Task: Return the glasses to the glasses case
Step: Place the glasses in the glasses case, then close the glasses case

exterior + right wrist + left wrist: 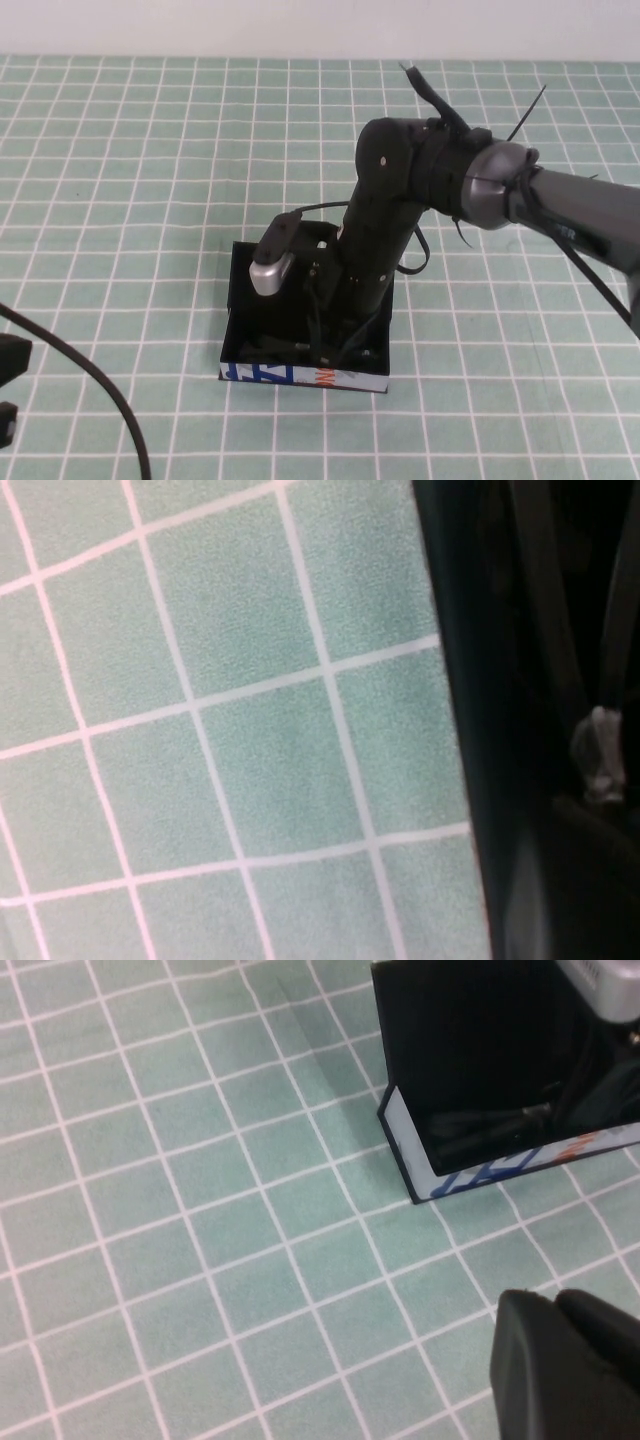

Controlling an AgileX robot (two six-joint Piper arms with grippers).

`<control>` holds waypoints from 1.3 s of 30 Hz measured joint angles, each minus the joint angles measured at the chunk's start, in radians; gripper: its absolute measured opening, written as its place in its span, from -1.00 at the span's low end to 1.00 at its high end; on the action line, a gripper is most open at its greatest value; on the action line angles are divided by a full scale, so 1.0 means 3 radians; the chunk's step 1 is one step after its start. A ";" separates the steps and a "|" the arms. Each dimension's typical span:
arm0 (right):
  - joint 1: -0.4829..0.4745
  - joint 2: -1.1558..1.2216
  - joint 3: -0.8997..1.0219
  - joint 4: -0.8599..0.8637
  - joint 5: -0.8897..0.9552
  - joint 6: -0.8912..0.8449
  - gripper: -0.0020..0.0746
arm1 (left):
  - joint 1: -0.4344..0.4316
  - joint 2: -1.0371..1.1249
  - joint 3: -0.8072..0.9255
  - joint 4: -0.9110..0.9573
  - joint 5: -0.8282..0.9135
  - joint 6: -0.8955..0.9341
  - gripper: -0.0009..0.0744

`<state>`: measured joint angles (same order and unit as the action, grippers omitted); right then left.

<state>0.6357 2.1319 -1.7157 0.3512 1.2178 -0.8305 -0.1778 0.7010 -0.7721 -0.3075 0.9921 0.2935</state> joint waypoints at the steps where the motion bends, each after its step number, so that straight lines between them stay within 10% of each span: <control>1: 0.0000 0.0016 0.0000 0.0000 0.0000 0.0000 -0.98 | 0.0000 0.0000 0.0000 0.0014 -0.0007 0.0005 -0.98; 18: 0.0000 -0.0267 -0.0218 0.0037 -0.0006 0.0006 -0.98 | 0.0000 0.0034 0.0000 -0.0023 -0.0170 0.0094 -0.98; 39: -0.0611 -0.0372 -0.0575 0.0303 -0.0609 0.1070 -0.98 | -0.0043 0.1032 0.0880 -0.2302 -0.0638 0.2248 -0.98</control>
<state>0.4523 2.0204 -1.8882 0.4422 1.0351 -0.5094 -0.1907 1.0106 -0.5082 -0.9980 0.8007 0.9680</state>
